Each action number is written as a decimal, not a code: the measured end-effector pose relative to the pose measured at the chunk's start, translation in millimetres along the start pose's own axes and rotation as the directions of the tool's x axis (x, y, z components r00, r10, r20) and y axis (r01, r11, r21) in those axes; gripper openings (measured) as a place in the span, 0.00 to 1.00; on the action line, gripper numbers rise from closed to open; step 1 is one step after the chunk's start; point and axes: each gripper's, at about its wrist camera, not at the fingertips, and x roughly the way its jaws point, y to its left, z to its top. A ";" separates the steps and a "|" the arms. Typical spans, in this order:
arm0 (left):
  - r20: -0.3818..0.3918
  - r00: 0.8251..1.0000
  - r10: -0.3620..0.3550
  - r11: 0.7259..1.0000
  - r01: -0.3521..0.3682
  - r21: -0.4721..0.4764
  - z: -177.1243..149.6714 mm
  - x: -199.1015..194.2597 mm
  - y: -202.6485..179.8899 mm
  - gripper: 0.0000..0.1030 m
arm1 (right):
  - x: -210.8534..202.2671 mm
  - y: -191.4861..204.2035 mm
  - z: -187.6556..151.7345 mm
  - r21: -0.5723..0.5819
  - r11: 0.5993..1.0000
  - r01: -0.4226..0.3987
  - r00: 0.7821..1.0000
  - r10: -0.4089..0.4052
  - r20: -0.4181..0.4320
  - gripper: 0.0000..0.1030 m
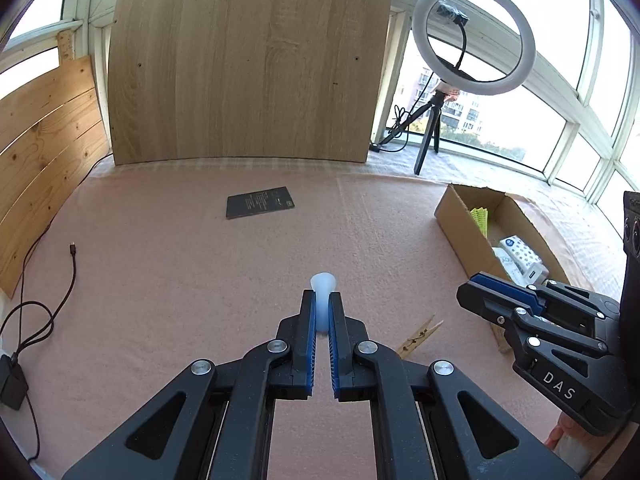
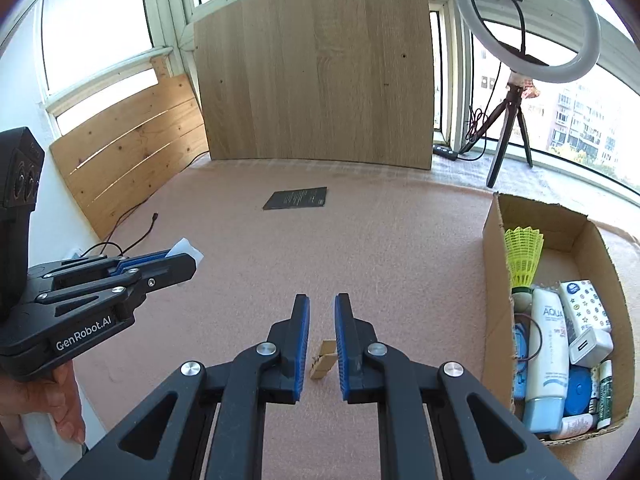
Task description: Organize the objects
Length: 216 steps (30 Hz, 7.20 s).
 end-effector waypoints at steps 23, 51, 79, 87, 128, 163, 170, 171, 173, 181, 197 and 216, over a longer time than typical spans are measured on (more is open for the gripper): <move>-0.084 0.995 0.049 0.997 -0.053 -0.051 -51.1 -3.7 35.1 0.06 | 99.6 -7.8 -33.0 0.069 0.997 -0.046 0.976 0.059 -0.211 0.11; 0.068 0.998 -0.014 0.997 0.008 0.083 24.8 -32.5 -35.0 0.07 | -33.8 2.2 27.1 0.040 0.999 0.016 0.993 -0.021 0.117 0.11; -0.057 0.967 -0.248 0.915 0.253 0.315 39.6 53.5 -236.9 0.07 | -93.7 -163.1 -20.3 0.288 0.936 0.203 0.962 -0.246 0.119 0.11; -0.084 0.972 -0.220 0.927 0.235 0.293 42.0 97.5 -274.8 0.64 | -78.8 -212.2 -31.3 0.326 0.919 0.221 0.968 -0.248 0.044 0.21; -0.076 0.977 0.198 0.919 -0.212 -0.331 -48.0 -15.5 203.8 0.94 | 275.7 15.0 127.5 -0.557 0.772 -0.307 0.911 0.070 -0.406 0.65; -0.038 0.995 0.094 0.955 -0.101 -0.279 -82.2 -27.7 189.6 0.94 | 242.9 59.2 89.7 -0.620 0.579 -0.529 0.798 0.091 -0.596 0.46; -0.062 0.994 -0.092 0.994 0.095 0.055 -84.9 -16.1 166.3 0.94 | 162.1 102.0 5.6 -0.611 0.579 -0.540 0.777 0.064 -0.626 0.46; -0.083 0.989 -0.122 0.984 0.131 0.122 -86.1 -14.2 158.9 0.94 | 148.6 106.8 -7.6 -0.605 0.581 -0.545 0.775 0.074 -0.627 0.46; -0.134 0.972 -0.190 0.936 0.221 0.275 -90.7 -11.9 137.7 0.94 | 122.9 112.2 -32.1 -0.594 0.591 -0.545 0.775 0.087 -0.626 0.46; -0.380 0.859 -0.342 0.567 0.511 0.646 -136.8 -2.4 47.1 0.85 | 51.8 97.1 -94.3 -0.607 0.555 -0.569 0.777 0.124 -0.617 0.46; -0.454 0.805 -0.382 0.523 0.594 0.611 -130.9 4.4 57.4 0.54 | 59.8 95.7 -83.6 -0.659 0.357 -0.662 0.744 0.211 -0.634 0.46; -0.477 0.791 -0.383 0.416 0.609 0.675 -142.6 -13.5 66.5 0.55 | 74.1 100.0 -76.3 -0.671 0.317 -0.671 0.736 0.170 -0.656 0.44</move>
